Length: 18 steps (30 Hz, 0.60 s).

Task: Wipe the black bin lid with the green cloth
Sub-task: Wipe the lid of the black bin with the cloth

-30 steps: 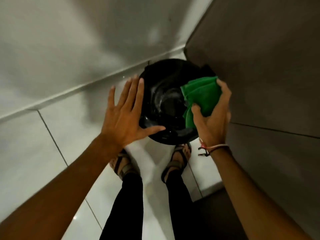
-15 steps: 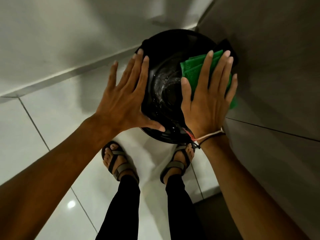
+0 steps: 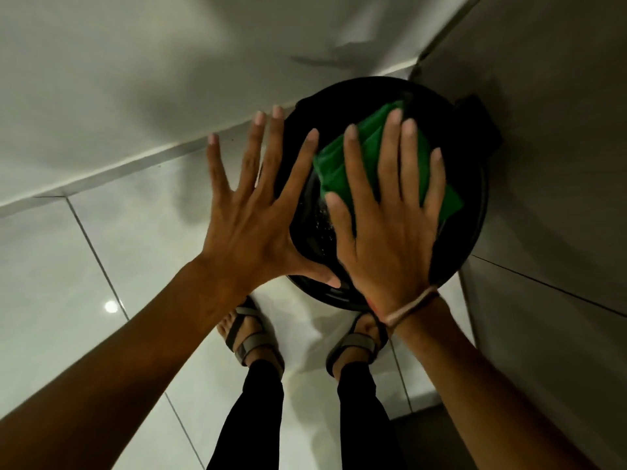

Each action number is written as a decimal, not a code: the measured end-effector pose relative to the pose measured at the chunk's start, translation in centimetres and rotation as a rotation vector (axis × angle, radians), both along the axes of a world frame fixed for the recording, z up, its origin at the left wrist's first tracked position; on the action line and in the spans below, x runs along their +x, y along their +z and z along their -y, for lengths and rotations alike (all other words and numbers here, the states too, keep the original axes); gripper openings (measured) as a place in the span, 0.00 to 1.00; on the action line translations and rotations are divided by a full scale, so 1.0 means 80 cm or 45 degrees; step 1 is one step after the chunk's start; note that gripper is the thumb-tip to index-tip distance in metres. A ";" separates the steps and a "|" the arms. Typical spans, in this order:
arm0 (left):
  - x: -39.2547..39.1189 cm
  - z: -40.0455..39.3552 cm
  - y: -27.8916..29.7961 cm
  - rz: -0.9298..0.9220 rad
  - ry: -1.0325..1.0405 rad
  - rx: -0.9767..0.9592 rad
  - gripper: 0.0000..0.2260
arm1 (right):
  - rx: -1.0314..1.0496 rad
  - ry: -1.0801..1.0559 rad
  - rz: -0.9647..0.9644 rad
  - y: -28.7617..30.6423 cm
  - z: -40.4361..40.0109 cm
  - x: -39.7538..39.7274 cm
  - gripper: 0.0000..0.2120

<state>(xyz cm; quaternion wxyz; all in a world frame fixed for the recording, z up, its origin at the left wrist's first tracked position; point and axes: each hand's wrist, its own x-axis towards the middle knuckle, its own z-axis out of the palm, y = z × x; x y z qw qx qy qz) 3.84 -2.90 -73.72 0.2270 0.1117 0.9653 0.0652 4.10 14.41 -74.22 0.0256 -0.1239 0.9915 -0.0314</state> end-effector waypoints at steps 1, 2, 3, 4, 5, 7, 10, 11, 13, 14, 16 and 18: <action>0.001 -0.001 0.001 0.010 0.018 0.001 0.70 | -0.026 0.078 0.034 0.002 -0.009 0.019 0.30; 0.001 -0.002 0.000 0.021 0.031 0.010 0.70 | -0.043 0.154 0.076 0.004 -0.020 0.041 0.29; 0.001 -0.002 -0.002 0.033 0.044 0.027 0.70 | -0.036 0.219 0.116 0.005 -0.035 0.060 0.29; 0.001 -0.002 -0.003 0.050 0.055 0.046 0.70 | 0.001 0.258 0.140 0.008 -0.054 0.071 0.29; 0.002 -0.001 -0.004 0.073 0.065 0.064 0.71 | 0.048 0.260 0.139 0.009 -0.072 0.075 0.29; 0.002 0.001 -0.007 0.107 0.075 0.086 0.71 | 0.104 0.081 0.104 0.009 -0.093 0.054 0.29; 0.002 0.001 -0.008 0.124 0.076 0.088 0.71 | 0.086 -0.284 0.025 0.001 -0.043 -0.003 0.28; 0.002 0.000 -0.008 0.123 0.075 0.082 0.71 | 0.052 -0.267 0.024 0.001 -0.017 -0.010 0.28; 0.003 -0.001 -0.006 0.105 0.085 0.074 0.69 | -0.074 -0.031 0.074 -0.003 0.010 0.017 0.28; 0.003 0.000 -0.006 0.095 0.090 0.081 0.67 | -0.106 0.085 0.116 -0.002 0.006 0.044 0.27; 0.003 -0.001 -0.005 0.101 0.097 0.108 0.67 | -0.070 0.200 0.196 0.008 -0.036 0.091 0.27; 0.003 0.000 -0.004 0.134 0.098 0.108 0.70 | 0.024 0.193 0.209 0.013 -0.084 0.099 0.27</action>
